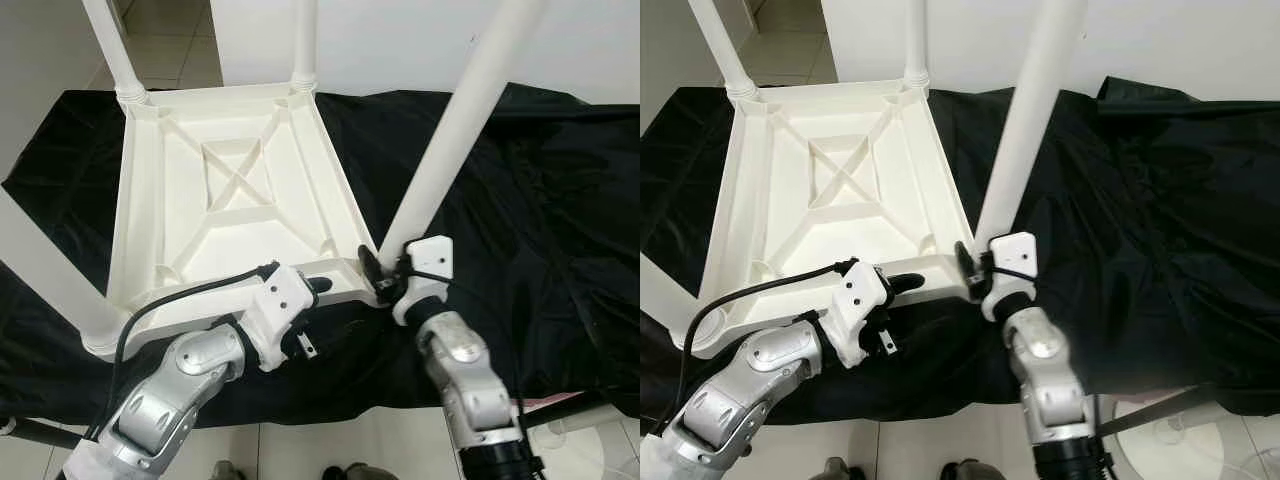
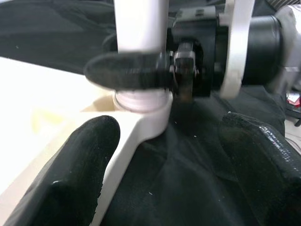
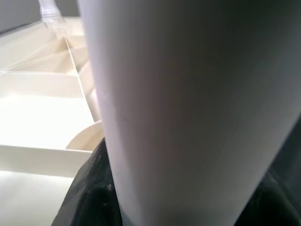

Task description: Building children table

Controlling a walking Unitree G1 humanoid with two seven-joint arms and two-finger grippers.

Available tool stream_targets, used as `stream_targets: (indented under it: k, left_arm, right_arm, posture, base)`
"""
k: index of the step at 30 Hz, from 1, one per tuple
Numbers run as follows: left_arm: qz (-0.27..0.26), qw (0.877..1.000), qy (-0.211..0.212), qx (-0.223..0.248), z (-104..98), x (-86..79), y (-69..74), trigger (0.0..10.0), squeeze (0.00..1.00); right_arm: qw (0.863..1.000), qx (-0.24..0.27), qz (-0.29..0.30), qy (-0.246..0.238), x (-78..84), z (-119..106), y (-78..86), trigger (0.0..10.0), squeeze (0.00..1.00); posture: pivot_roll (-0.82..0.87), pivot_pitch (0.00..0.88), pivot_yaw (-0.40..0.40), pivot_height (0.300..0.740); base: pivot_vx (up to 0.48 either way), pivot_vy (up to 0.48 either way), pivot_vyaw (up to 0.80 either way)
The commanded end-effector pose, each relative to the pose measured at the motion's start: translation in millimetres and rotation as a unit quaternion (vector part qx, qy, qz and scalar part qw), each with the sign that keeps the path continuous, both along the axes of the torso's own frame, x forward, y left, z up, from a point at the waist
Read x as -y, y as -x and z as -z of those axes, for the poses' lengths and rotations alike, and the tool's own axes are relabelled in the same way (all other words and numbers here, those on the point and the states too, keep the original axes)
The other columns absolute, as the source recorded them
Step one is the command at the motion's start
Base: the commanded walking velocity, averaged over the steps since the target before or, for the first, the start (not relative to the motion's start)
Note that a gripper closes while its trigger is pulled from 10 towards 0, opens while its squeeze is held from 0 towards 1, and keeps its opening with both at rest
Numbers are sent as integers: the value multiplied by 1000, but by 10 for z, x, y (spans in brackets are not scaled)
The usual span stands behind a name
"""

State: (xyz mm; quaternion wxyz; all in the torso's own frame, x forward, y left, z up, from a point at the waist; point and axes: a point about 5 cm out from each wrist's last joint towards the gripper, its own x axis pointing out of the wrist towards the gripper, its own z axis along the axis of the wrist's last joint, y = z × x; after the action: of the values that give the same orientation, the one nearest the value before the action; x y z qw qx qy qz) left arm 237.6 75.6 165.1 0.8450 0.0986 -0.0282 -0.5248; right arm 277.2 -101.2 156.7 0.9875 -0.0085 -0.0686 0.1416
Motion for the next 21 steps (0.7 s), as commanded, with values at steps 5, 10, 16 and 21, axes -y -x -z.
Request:
stream_targets:
  k: [5, 10, 16, 21]
  left_arm:
    - [9, 1000, -6, 4, 20, -16, -5, 10000, 0]
    - [4, 1000, 8, 1, -21, -18, -48, 10000, 0]
    - [14, 1000, 3, 3, -1, -9, -44, 10000, 0]
    - [21, 1000, 7, -3, 1, -16, -34, 10000, 0]
  right_arm:
    - [997, -46, 61, -7, -10, 145, 48, 10000, 0]
    - [996, -44, 70, -20, 2, 108, 52, 10000, 224]
    - [998, -28, 58, -5, 117, 66, 41, 10000, 1000]
    - [999, -18, 19, 25, 241, 30, 23, 10000, 275]
  posture:
    - [-11, 104, -56, 740]
    - [-18, 92, -53, 740]
    - [-23, 83, -56, 740]
    - [-26, 79, -61, 740]
  base:
    - [0, 0, 0]
    - [0, 0, 0]
    - [0, 0, 0]
    - [0, 0, 0]
